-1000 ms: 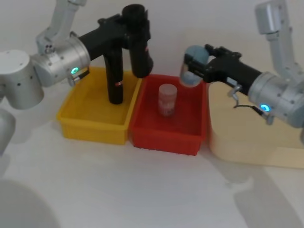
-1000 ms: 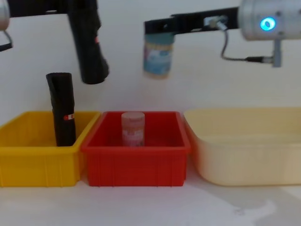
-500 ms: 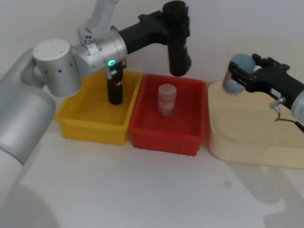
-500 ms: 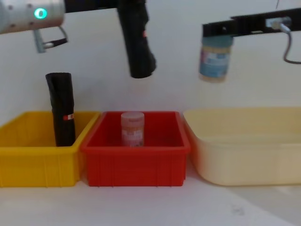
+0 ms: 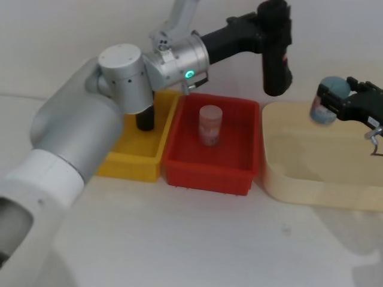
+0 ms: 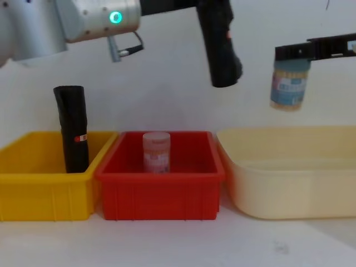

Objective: Pick up the garbage bag with the one hand and transfer it to the other hand.

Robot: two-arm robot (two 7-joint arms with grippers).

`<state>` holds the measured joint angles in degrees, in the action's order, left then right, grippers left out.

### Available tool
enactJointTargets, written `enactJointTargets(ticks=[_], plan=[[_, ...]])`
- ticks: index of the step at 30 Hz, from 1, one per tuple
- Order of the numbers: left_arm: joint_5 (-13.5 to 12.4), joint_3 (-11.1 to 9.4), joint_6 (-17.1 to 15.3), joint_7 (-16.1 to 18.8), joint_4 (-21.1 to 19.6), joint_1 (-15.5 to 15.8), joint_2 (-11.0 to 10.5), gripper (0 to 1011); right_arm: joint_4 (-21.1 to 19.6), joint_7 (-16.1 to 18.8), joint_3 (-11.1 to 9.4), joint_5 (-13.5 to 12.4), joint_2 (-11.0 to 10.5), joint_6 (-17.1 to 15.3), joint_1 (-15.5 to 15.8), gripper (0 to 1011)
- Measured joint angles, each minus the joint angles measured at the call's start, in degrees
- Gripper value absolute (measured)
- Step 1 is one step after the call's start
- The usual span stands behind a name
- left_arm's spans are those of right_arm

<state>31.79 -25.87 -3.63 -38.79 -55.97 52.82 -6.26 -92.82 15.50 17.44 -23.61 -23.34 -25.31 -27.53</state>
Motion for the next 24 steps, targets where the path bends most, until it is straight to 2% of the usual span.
enactJointTargets(ticks=[8, 17, 24], plan=[[-0.38, -2.1, 1.66, -1.05, 6.77, 3.42, 3.1, 519, 4.65, 0.65, -0.68, 0.19, -0.07, 1.1, -1.81, 656], [-1.87, -3.61, 2.51, -0.96, 11.61, 5.65, 4.59, 519, 7.74, 0.46, -1.38, 0.87, -0.1, 2.13, -2.6, 660], [-2.58, -4.3, 2.93, -0.81, 13.89, 6.66, 5.27, 519, 8.84, 0.33, -1.6, 1.12, -0.12, 2.5, -2.87, 848]])
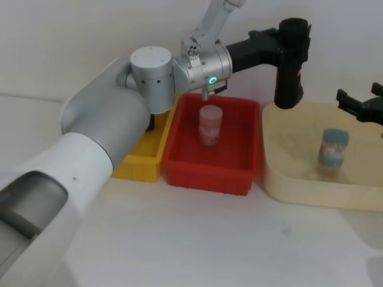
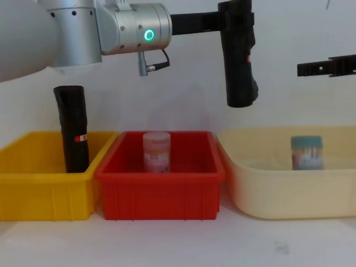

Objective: Pick up the garbage bag with the one hand and transfer it to the other hand.

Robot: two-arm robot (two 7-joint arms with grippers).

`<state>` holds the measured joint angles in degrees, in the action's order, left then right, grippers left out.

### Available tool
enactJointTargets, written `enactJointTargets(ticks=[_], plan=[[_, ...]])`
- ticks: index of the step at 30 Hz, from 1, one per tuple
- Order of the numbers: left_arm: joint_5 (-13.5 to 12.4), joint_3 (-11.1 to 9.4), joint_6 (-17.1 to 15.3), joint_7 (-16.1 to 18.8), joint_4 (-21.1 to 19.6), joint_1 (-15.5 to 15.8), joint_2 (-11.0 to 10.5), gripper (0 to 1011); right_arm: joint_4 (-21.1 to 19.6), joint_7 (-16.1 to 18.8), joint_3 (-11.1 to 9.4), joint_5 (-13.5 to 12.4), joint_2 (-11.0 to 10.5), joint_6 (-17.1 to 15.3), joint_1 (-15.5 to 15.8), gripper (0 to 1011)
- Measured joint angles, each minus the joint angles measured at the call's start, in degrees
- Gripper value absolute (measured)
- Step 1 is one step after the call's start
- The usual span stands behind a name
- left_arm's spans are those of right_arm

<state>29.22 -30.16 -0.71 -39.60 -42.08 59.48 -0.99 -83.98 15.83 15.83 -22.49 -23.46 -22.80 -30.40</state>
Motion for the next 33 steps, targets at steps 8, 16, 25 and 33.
enactJointTargets(ticks=[8, 16, 25, 33], plan=[[-0.44, -0.43, 0.27, 0.11, 1.48, 0.67, 0.44, 519, 0.59, 0.0, -0.13, 0.24, 0.0, 0.27, -0.14, 1000], [-0.65, -0.65, 0.39, 0.17, 2.2, 0.99, 0.65, 519, 0.14, 2.32, 0.73, 0.12, -0.26, 0.86, -0.46, 1000], [-0.77, -0.78, 0.45, 0.22, 2.64, 1.2, 0.78, 519, -0.4, 6.16, 2.34, -0.93, -0.38, 1.69, -1.28, 1000], [-0.84, -0.83, 0.49, 0.22, 2.84, 1.27, 0.82, 519, 0.27, 10.09, 5.02, -1.59, 0.43, 2.38, -3.25, 1000]])
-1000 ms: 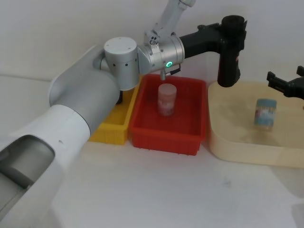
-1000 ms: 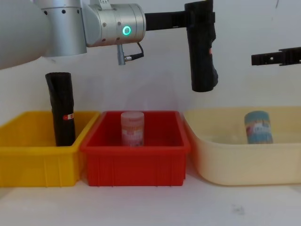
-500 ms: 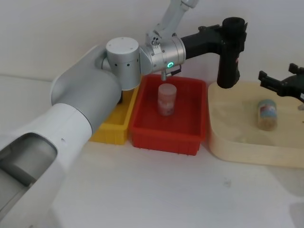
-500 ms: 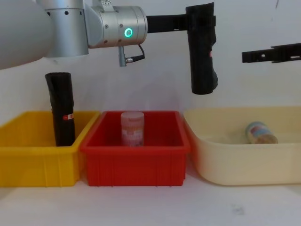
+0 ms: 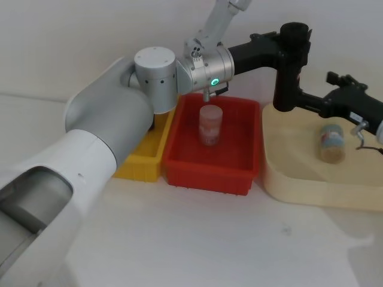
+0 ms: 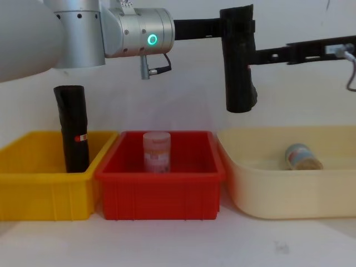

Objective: Pick up the garbage bag with the one hand and transfer it to the other hand.

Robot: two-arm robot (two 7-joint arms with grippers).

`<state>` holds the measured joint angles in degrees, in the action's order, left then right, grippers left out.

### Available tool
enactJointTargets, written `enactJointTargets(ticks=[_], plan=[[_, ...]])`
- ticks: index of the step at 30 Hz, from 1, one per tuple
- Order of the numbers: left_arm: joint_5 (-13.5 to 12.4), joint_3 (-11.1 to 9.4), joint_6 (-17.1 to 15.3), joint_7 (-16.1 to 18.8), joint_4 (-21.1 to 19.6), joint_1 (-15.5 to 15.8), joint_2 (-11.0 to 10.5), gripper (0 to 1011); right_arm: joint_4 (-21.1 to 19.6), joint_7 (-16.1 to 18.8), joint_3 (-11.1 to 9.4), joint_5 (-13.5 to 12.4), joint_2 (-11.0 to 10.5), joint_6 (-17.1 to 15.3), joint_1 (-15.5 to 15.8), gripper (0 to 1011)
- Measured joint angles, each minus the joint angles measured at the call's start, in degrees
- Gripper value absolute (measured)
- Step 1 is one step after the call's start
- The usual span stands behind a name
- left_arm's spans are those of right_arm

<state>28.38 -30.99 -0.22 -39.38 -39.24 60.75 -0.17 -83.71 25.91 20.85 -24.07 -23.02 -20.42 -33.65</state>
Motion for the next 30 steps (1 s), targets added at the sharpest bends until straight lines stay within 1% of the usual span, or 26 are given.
enactJointTargets(ticks=[3, 4, 9, 13, 15, 16, 27, 30], plan=[[-0.01, -0.02, 0.02, 0.0, 0.03, 0.01, 0.02, 519, 0.64, 0.74, 1.08, 0.0, 0.56, 0.14, -0.94, 1000], [-0.02, -0.02, 0.02, 0.0, 0.05, 0.01, 0.02, 519, 0.64, 0.74, 1.08, 0.0, 0.56, 0.14, -0.94, 1000], [-0.04, -0.06, 0.03, 0.0, 0.09, 0.04, 0.05, 519, 2.44, 1.03, 2.78, 0.48, 1.82, 0.29, -2.77, 999], [-0.05, -0.06, 0.03, -0.01, 0.12, 0.06, 0.06, 519, 3.3, 0.61, 3.37, 0.89, 2.4, 0.36, -3.47, 1000], [-0.06, -0.06, 0.03, -0.01, 0.14, 0.08, 0.07, 519, 4.11, -0.35, 3.74, 1.34, 2.96, 0.47, -4.01, 1000], [-0.06, -0.06, 0.03, -0.01, 0.14, 0.08, 0.07, 519, 4.11, -0.35, 3.74, 1.34, 2.96, 0.47, -4.01, 1000], [-0.04, -0.06, 0.03, -0.01, 0.17, 0.09, 0.07, 519, 6.8, -4.59, 3.49, 2.94, 4.49, 0.91, -5.01, 1000], [-0.04, -0.06, 0.03, -0.01, 0.17, 0.09, 0.07, 519, 7.32, -5.04, 3.4, 3.19, 4.76, 1.06, -5.18, 1000]])
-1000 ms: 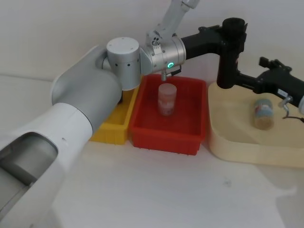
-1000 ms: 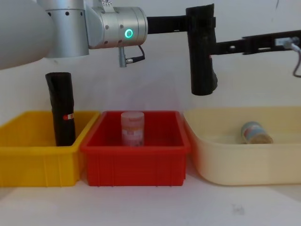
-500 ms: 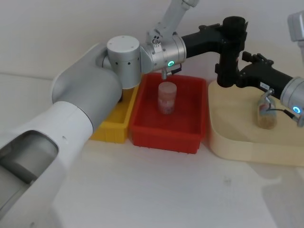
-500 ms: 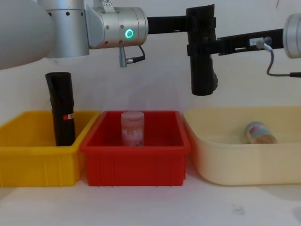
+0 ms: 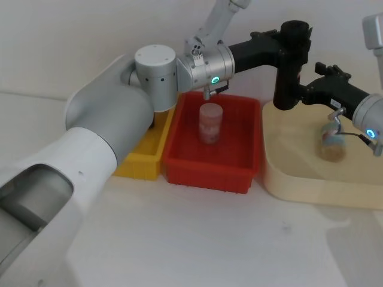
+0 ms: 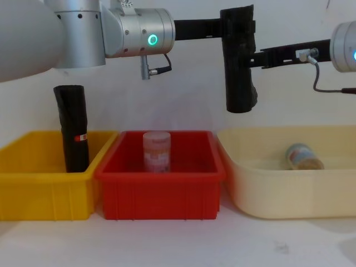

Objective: Pick up the garbage bag with the one hand and transfer it to the other hand.

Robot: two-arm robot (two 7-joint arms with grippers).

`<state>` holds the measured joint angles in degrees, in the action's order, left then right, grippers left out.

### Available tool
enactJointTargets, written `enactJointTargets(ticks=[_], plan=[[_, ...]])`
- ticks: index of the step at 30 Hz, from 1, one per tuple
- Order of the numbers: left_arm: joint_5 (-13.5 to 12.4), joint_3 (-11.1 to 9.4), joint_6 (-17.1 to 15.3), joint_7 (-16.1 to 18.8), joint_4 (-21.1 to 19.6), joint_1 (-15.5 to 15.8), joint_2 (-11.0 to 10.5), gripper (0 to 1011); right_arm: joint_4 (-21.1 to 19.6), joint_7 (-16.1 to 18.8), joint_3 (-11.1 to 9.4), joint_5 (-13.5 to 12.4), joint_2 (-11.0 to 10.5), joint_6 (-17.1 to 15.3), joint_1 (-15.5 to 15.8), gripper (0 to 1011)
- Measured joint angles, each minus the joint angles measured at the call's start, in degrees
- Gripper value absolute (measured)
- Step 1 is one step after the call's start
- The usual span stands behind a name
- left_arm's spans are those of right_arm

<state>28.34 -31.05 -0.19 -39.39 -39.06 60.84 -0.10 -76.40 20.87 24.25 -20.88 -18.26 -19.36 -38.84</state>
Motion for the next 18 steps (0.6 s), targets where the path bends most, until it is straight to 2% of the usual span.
enactJointTargets(ticks=[18], plan=[[0.0, 0.0, -0.01, 0.0, 0.0, -0.01, 0.0, 519, 5.25, -0.71, -0.17, 0.96, 2.78, 1.67, -2.11, 1000]])
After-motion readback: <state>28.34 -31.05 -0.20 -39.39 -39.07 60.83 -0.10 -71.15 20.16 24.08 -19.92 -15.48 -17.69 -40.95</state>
